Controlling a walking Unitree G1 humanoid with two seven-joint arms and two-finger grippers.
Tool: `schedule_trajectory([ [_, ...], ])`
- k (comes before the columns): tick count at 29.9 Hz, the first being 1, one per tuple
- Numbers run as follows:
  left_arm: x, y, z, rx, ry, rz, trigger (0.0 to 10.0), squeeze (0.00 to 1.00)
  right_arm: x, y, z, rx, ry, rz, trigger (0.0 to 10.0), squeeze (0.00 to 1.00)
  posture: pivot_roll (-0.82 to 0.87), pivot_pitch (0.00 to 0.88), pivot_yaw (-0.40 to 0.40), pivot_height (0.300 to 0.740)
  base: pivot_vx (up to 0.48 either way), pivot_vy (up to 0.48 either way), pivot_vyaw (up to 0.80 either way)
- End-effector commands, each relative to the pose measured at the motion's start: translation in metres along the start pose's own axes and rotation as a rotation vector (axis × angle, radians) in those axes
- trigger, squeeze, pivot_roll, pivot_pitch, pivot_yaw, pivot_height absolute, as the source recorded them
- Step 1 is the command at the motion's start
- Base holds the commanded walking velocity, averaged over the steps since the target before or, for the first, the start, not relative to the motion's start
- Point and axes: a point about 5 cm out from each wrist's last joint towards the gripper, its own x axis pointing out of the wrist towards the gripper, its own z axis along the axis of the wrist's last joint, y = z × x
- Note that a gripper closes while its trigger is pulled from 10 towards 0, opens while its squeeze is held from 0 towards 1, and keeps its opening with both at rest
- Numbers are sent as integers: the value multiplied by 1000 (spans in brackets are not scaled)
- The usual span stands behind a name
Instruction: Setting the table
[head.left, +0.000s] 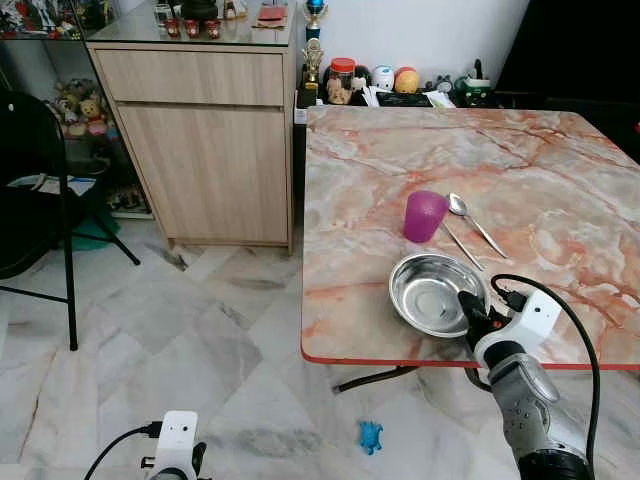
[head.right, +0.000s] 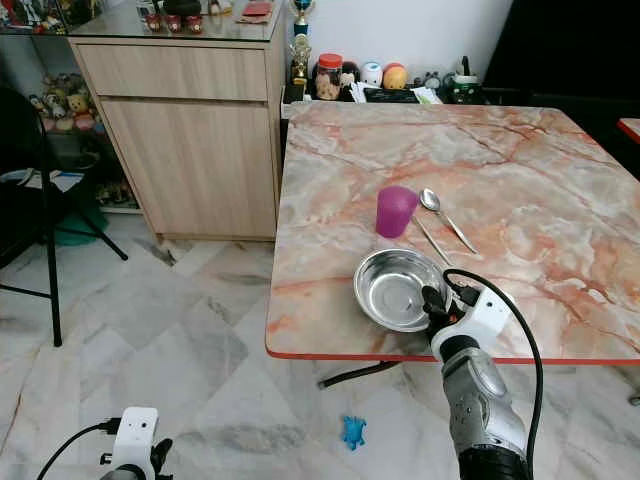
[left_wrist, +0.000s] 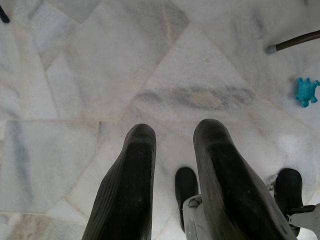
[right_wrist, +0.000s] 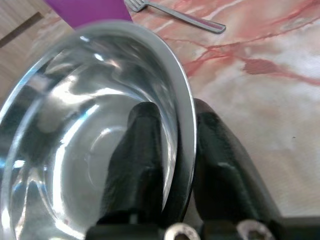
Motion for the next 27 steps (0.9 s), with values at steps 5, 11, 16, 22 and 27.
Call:
schedule_trajectory([
  [5, -1, 1, -6, 29, 29, 1, 10000, 0, -1, 26, 12, 30, -146, 136, 7373, 0, 83, 0, -50, 740, 0, 0, 0],
  [11, -2, 2, -7, 35, 31, 2, 10000, 0, -6, 47, 17, -37, -270, 217, 10000, 0, 78, 0, -46, 740, 0, 0, 0],
  [16, -1, 3, -6, 37, 31, 3, 10000, 0, -14, 65, 24, -98, -342, 339, 10000, 0, 78, 0, -45, 740, 0, 0, 0],
  [22, -1, 2, -5, 52, 31, -3, 10000, 0, -20, 75, 28, -153, -385, 438, 10000, 0, 85, 0, -44, 740, 0, -123, 0],
  [27, 0, 3, -4, 52, 27, 0, 10000, 0, -21, 81, 31, -191, -392, 472, 10000, 0, 85, 0, -45, 740, 0, -372, 0],
])
